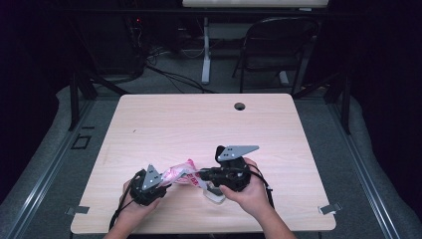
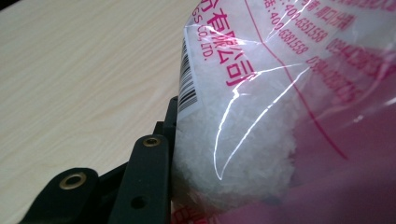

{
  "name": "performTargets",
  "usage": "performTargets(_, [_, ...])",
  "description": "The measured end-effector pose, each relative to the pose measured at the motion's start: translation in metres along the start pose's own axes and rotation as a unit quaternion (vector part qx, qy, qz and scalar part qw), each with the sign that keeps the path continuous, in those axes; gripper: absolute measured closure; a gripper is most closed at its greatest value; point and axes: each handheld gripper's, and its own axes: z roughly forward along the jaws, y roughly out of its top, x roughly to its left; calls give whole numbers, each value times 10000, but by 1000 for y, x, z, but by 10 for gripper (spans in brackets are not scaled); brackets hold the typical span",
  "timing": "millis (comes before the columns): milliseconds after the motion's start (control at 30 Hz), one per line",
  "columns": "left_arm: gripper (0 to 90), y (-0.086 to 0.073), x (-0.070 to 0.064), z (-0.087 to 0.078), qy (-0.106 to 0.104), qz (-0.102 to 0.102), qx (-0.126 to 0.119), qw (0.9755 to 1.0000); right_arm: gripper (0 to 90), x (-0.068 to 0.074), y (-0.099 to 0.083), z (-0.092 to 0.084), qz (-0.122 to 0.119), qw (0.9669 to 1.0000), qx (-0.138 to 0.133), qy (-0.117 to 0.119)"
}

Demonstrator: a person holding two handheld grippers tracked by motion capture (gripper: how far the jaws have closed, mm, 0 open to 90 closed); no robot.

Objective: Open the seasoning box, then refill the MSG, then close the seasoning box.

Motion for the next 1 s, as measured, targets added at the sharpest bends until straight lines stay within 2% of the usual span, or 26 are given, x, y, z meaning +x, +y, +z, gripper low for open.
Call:
performTargets(167, [678, 12, 2, 0, 228, 133, -124, 9996, 899, 0, 1, -6, -12, 9997, -204, -93])
performTargets(367, [679, 20, 1, 5, 478, 375, -136, 9981, 899, -7, 0, -10, 8, 9995, -242, -180])
performTargets(600, [679, 21, 0, 10, 646, 501, -131, 9966, 897, -13, -3, -9, 63, 9996, -184, -188])
performTargets(1000, [680, 22, -1, 12, 849, 725, -124, 9937, 900, -16, -9, -7, 80, 9996, -156, -241])
